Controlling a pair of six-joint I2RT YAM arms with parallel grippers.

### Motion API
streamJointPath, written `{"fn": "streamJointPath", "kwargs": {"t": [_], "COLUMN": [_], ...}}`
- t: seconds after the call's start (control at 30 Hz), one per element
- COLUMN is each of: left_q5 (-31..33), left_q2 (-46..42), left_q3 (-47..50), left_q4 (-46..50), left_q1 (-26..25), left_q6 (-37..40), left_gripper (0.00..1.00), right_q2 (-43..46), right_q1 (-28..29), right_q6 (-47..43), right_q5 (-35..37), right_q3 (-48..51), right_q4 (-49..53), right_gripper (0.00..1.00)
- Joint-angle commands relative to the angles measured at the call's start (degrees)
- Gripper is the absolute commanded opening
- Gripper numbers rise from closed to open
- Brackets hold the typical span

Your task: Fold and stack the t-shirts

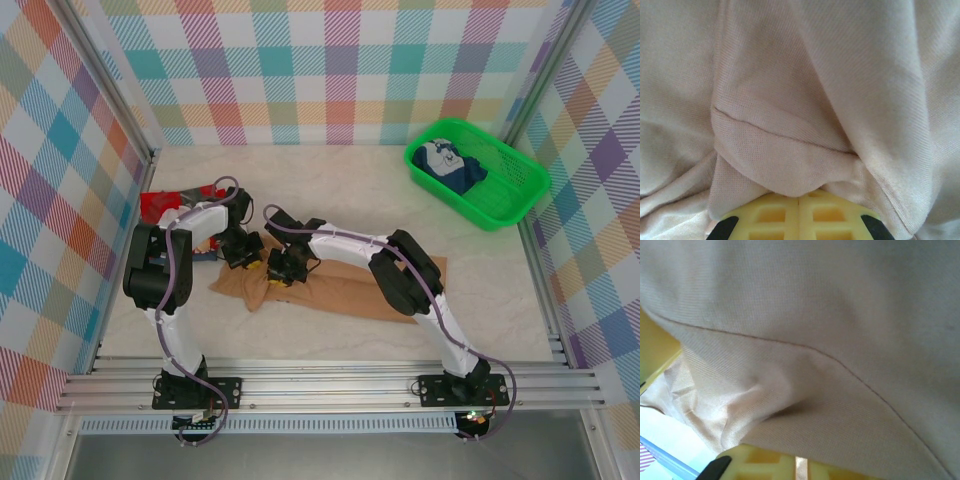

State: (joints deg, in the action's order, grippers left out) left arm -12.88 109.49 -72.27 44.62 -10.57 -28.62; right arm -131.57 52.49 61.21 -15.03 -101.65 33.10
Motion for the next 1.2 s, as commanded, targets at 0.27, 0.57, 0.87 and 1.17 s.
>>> {"fn": "streamJointPath", "kwargs": {"t": [0.27, 0.57, 0.87, 1.17], "left_q5": [3.65, 4.29, 4.27, 5.54], "left_q2": [2.71, 3.78, 3.84, 4.41], "left_q3": [-1.63, -3.62, -3.89, -5.29], "left_q4": [0.84, 1.61, 1.77, 2.7], "left_q1": [1.59, 2.08, 2.09, 2.13], "left_q6": [1.99, 2.95, 3.36, 4.7], "left_gripper": [0.01, 0.01, 0.01, 0.01], "right_q2": [3.72, 7.5, 10.13, 12.04], "right_q1": [0.33, 0.07, -0.19, -1.42], "right_q6": [1.95, 1.02, 0.93, 0.23], "right_q5": [1.64, -0.42, -0.82, -1.24], "right_q3": [-0.5, 3.74, 7.83, 9.85], "right_q4": [6.02, 9.06, 9.51, 9.75], "right_gripper": [0.0, 0.0, 0.0, 0.0]}}
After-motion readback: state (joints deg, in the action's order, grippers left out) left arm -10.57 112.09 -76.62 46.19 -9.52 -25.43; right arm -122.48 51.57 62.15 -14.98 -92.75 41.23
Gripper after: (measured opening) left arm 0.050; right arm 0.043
